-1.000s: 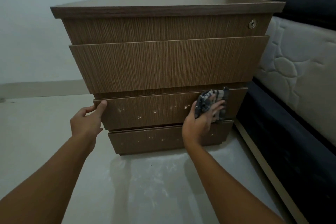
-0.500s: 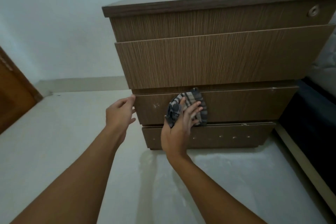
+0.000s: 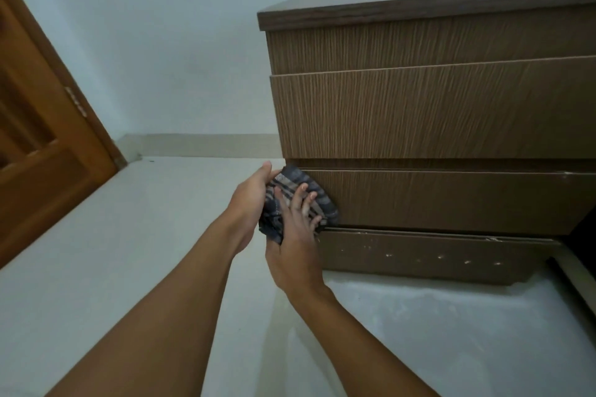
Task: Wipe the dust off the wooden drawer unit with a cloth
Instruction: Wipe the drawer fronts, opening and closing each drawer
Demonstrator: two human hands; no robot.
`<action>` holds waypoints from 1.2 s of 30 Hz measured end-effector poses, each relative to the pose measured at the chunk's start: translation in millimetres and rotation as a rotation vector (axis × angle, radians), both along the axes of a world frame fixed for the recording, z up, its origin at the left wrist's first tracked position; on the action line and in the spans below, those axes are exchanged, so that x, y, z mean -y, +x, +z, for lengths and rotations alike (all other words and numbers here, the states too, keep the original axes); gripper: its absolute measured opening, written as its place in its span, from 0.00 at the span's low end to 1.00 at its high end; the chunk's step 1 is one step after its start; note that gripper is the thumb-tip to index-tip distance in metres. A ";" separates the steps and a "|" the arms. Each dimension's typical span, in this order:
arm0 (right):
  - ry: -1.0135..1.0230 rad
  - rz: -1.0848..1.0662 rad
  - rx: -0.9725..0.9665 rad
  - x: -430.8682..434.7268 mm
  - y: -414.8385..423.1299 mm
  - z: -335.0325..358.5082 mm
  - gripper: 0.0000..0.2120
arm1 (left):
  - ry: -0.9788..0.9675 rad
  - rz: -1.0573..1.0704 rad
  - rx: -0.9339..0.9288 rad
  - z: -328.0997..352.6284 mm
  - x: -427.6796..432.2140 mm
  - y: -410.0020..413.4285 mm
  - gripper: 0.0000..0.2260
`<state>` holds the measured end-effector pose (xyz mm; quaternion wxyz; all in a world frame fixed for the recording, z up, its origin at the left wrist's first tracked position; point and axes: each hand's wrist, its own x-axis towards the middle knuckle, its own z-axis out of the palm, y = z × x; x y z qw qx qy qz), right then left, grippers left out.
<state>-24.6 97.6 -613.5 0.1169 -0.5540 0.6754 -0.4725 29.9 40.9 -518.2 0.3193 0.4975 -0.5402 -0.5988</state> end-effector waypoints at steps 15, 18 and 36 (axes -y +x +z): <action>-0.049 0.013 0.401 -42.2 -15.5 15.6 0.14 | -0.084 -0.019 0.099 5.1 -0.5 -0.5 0.23; -0.344 -0.226 0.331 -48.7 -13.9 23.4 0.21 | -0.054 -0.011 0.073 3.4 -0.7 -1.0 0.24; -0.075 0.052 -0.383 -21.9 -22.3 99.4 0.23 | 0.131 0.149 -0.206 -3.2 -1.3 8.4 0.32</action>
